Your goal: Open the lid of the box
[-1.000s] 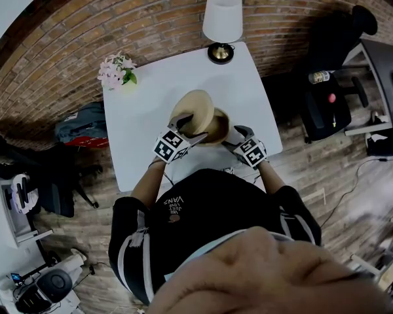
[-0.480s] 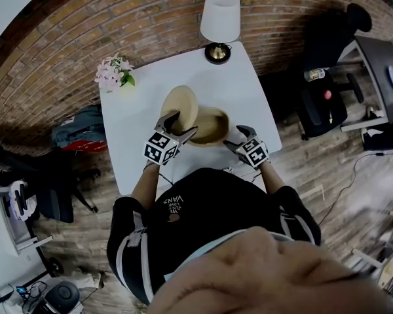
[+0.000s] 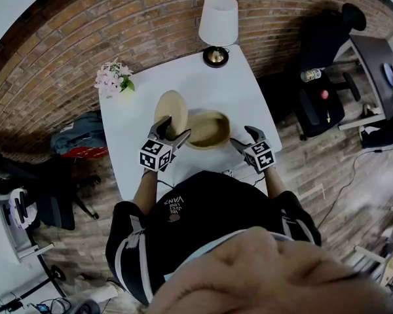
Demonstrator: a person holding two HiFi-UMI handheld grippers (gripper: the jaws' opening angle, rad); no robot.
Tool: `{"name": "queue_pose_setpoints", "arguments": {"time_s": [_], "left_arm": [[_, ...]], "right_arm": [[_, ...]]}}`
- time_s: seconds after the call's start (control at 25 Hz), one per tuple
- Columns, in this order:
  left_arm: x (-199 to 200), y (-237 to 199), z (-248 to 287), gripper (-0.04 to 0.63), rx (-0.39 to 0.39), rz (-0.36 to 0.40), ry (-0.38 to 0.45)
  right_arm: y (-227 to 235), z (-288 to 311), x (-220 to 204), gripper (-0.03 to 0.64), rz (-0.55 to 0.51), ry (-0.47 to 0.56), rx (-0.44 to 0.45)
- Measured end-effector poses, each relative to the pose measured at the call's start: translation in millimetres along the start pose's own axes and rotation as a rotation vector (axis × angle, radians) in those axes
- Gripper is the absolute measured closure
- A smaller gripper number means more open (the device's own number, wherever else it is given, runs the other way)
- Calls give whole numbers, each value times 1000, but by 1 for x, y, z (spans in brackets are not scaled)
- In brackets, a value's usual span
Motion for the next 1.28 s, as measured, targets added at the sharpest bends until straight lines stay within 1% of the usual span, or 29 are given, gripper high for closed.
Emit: {"name": "queue_pose_setpoints", "arguments": {"time_s": [0.2, 0.32, 0.36, 0.44, 0.48, 0.64, 0.8, 1.08, 1.28], "left_arm": [[5, -4, -6, 252, 15, -6, 31], [9, -1, -10, 252, 24, -5, 59], [11, 0, -11, 252, 29, -5, 71], [15, 2, -15, 252, 40, -7, 96], [16, 2, -17, 252, 46, -8, 107], [14, 4, -26, 252, 70, -27, 141], [6, 6, -35, 252, 84, -57, 150], [-4, 7, -47, 252, 107, -78, 160], [-9, 6, -58, 252, 123, -93, 173]], "right_arm": [[20, -17, 31, 304, 76, 126, -92], [21, -23, 45, 317, 96, 181, -122], [20, -24, 49, 344, 100, 198, -128], [18, -26, 57, 427, 99, 230, -143], [17, -27, 61, 440, 95, 241, -148], [6, -28, 70, 473, 84, 272, -135], [-2, -31, 75, 549, 86, 299, -139], [-12, -36, 86, 596, 118, 367, -115], [-28, -38, 99, 609, 154, 425, -63]]}}
Point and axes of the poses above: the fingertips, and each gripper's own axes: z forward along the fingers, y to its right, x out of its top, the point moved 1 cm from there along -z, backward along the fingers, and after that the axes turned 1 degree about -z, right-handed, at the moved point
